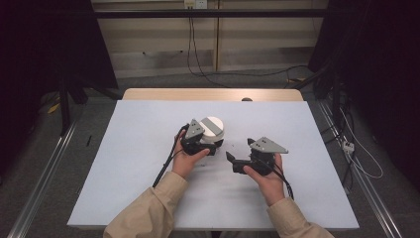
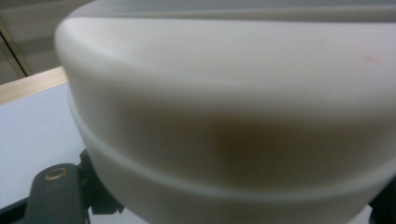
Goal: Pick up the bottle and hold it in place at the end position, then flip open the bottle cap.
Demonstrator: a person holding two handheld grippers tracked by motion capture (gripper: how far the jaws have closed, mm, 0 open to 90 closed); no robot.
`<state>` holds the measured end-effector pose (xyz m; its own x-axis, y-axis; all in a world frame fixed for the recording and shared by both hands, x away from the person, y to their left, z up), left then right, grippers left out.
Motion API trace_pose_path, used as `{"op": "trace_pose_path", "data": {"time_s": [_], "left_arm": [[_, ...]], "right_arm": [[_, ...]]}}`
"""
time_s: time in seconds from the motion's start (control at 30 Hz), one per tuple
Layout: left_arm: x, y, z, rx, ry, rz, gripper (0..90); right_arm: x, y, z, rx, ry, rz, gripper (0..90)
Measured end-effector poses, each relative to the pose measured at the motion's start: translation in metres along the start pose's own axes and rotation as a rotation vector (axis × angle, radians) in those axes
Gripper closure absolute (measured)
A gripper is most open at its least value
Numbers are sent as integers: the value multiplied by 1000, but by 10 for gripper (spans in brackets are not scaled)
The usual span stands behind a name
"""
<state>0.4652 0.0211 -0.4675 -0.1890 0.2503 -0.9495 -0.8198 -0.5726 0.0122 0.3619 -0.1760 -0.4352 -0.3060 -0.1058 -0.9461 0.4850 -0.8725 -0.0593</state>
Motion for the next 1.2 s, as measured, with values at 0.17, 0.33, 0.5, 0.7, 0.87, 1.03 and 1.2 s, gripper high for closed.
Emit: {"op": "trace_pose_path", "data": {"time_s": [0.17, 0.33, 0.5, 0.7, 0.87, 1.03, 1.2], "left_arm": [[0, 0, 0, 3, 0, 2, 185], [0, 0, 0, 2, -1, 3, 185], [0, 0, -1, 1, -2, 4, 185], [0, 0, 0, 3, -2, 5, 185], [0, 0, 0, 3, -2, 5, 185], [0, 1, -1, 3, 1, 9, 185], [0, 0, -1, 6, 1, 8, 185]], "right_arm": [[-4, 0, -3, -3, 1, 4, 91], [-6, -1, -7, -3, 3, 1, 91], [-7, 1, -8, 4, 7, -7, 91], [-8, 0, -9, 5, 2, -1, 89], [-9, 1, -14, 7, -5, -3, 104], [-11, 1, -17, 3, -10, -7, 152], [-13, -2, -19, -14, -23, -20, 268]]}}
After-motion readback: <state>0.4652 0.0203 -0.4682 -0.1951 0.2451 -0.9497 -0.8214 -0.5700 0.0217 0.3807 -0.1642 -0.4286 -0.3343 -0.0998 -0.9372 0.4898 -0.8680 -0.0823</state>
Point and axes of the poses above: each handheld gripper's, and its own axes: z roughly backward along the jaws, x roughly out of its underside, y roughly to its right, the point moved 2 cm from there along -z, roughly forward along the jaws, and after that the axes turned 3 degrees about y, right-handed, at the moved point
